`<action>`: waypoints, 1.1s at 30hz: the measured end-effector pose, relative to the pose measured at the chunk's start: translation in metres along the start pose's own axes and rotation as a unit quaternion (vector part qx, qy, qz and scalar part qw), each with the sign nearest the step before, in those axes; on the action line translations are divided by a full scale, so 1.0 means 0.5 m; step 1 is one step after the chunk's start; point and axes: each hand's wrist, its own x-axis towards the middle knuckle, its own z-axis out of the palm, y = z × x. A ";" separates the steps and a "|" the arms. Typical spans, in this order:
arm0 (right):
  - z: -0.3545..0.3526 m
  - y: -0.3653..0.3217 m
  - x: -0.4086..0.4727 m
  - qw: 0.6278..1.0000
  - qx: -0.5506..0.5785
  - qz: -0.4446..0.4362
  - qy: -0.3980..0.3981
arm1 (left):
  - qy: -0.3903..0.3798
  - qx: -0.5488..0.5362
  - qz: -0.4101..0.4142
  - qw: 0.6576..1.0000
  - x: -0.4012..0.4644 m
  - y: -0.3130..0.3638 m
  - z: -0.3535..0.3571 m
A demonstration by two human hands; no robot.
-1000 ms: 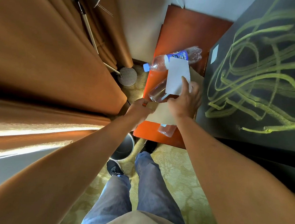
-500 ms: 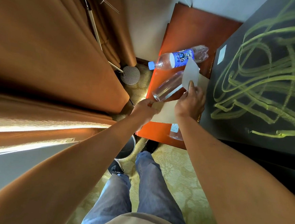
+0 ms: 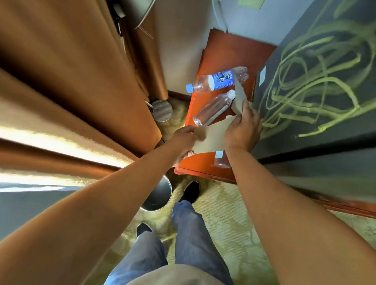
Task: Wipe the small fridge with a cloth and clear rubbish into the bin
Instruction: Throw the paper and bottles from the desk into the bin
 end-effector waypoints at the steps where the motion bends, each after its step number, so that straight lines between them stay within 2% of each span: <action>1: -0.014 -0.003 -0.025 1.000 0.012 -0.008 0.001 | -0.001 -0.008 0.006 1.000 -0.022 -0.008 -0.008; 7: -0.066 -0.056 -0.229 0.995 0.081 -0.048 -0.032 | 0.046 -0.067 0.028 0.996 -0.161 -0.103 -0.109; 10: -0.062 -0.070 -0.332 0.989 0.096 -0.074 -0.079 | 0.093 -0.073 0.022 0.993 -0.218 -0.168 -0.175; 15: -0.016 -0.045 -0.469 0.984 0.055 -0.077 -0.150 | 0.147 -0.052 0.001 0.988 -0.243 -0.292 -0.266; 21: 0.116 0.062 -0.579 0.950 -0.001 -0.041 -0.308 | 0.212 0.054 -0.057 0.974 -0.194 -0.439 -0.325; 25: 0.210 0.132 -0.617 0.925 -0.044 0.035 -0.375 | 0.242 0.118 -0.063 0.961 -0.128 -0.531 -0.350; 33: 0.413 0.250 -0.660 0.869 -0.060 0.116 -0.477 | 0.282 0.121 -0.095 0.947 0.050 -0.688 -0.388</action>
